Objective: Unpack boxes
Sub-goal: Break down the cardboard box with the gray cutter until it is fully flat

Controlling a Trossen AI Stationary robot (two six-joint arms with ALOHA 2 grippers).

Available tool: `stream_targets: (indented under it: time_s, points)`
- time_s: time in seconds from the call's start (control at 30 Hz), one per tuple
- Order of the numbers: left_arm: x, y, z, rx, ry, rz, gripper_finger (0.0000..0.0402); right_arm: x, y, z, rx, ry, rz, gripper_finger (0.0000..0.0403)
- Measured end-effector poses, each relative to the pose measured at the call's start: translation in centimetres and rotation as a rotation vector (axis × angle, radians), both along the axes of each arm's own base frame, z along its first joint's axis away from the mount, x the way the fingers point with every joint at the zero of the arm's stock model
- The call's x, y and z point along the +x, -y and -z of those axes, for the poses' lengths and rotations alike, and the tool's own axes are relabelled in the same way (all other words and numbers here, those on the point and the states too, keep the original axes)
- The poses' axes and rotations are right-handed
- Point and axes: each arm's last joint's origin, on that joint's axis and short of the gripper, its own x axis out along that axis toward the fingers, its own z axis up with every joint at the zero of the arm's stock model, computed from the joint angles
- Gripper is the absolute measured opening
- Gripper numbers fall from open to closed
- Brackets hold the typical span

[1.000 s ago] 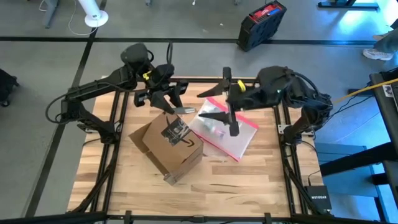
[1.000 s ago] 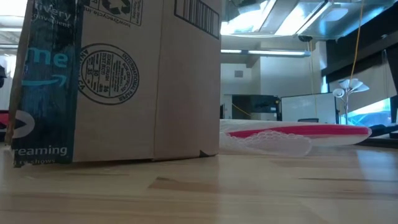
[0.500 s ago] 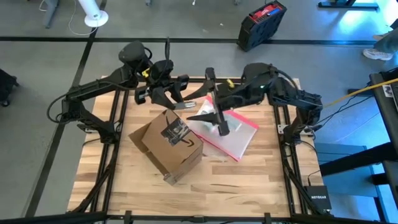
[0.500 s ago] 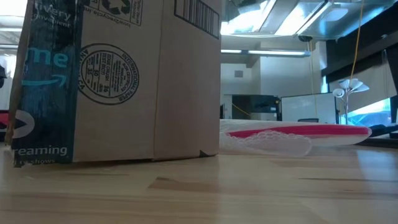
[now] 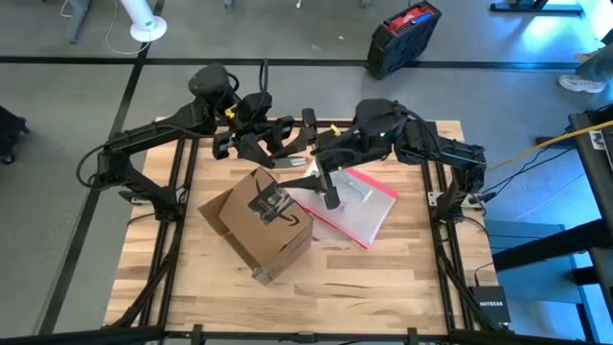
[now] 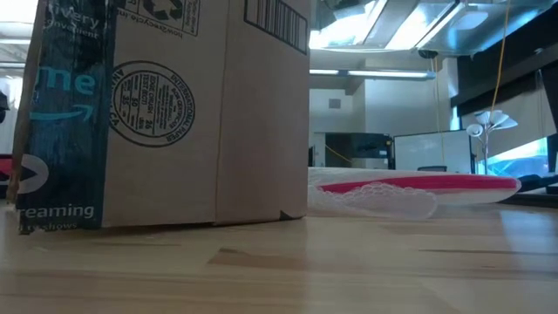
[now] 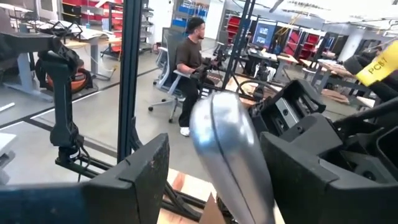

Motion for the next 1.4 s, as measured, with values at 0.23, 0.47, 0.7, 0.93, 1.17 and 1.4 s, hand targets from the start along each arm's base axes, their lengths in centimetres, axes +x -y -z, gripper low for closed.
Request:
stream_targets:
  time_s: [0.23, 0.47, 0.7, 0.93, 1.17, 1.4]
  points:
    - [0.4, -0.7, 0.8, -0.029, -0.071, -0.016, 0.0136, 0.0, -0.1, 0.0, 0.029, -0.014, -0.023, 0.0238]
    - [0.5, -0.9, 0.9, -0.050, -0.093, -0.038, 0.0136, -0.1, 0.0, 0.3, 0.050, -0.052, 0.003, 0.0238]
    - [0.6, -1.0, 1.0, -0.083, -0.125, -0.057, 0.0136, -0.2, 0.0, 0.6, 0.070, -0.095, 0.014, 0.0237]
    - [0.7, -0.6, 0.8, -0.080, -0.104, -0.054, 0.0136, -0.2, 0.0, 0.6, 0.079, -0.104, 0.012, 0.0180]
    - [0.7, -0.4, 0.6, -0.066, -0.076, -0.052, 0.0133, -0.3, -0.2, 1.0, 0.064, -0.135, -0.027, 0.0119]
    - [0.6, -0.4, 0.6, -0.062, -0.074, -0.052, 0.0109, -0.2, -0.1, 1.1, 0.056, -0.136, 0.004, 0.0117]
